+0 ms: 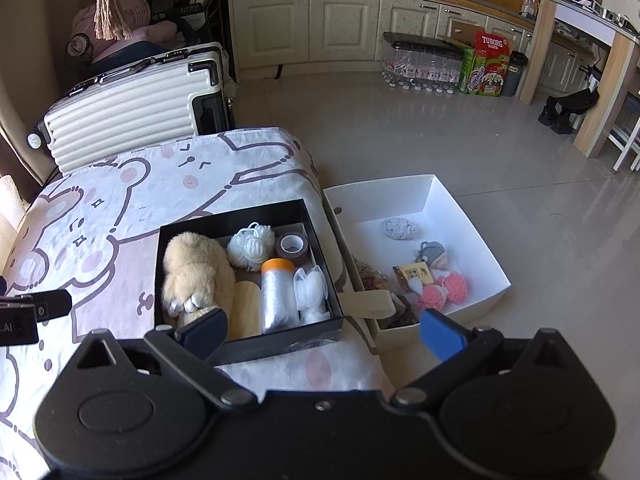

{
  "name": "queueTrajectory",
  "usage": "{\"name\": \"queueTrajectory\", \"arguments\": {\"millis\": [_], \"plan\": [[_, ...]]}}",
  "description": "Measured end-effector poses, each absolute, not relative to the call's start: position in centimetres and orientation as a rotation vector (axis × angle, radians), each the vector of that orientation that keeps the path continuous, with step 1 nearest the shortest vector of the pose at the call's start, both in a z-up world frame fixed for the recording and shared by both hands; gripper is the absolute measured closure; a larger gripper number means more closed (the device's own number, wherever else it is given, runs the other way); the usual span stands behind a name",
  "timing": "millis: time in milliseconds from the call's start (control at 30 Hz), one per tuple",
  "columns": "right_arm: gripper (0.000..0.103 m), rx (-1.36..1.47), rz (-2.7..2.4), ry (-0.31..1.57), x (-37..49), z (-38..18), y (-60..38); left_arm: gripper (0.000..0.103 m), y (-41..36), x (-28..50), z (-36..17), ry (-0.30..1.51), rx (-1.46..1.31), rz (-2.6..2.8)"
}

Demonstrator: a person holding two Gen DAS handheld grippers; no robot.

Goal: Organize objects

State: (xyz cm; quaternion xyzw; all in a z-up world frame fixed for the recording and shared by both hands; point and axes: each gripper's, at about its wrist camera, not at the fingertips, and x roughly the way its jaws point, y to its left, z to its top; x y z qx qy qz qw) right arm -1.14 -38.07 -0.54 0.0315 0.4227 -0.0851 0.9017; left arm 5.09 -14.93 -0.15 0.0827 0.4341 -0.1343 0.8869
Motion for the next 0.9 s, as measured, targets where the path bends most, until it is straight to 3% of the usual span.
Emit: {"name": "queueTrajectory", "arguments": {"millis": [900], "plan": [[0.000,0.064,-0.163,0.892,-0.53,-0.92,-37.74,0.000,-14.43,5.80,-0.95,0.925,0.155,-0.258]]}}
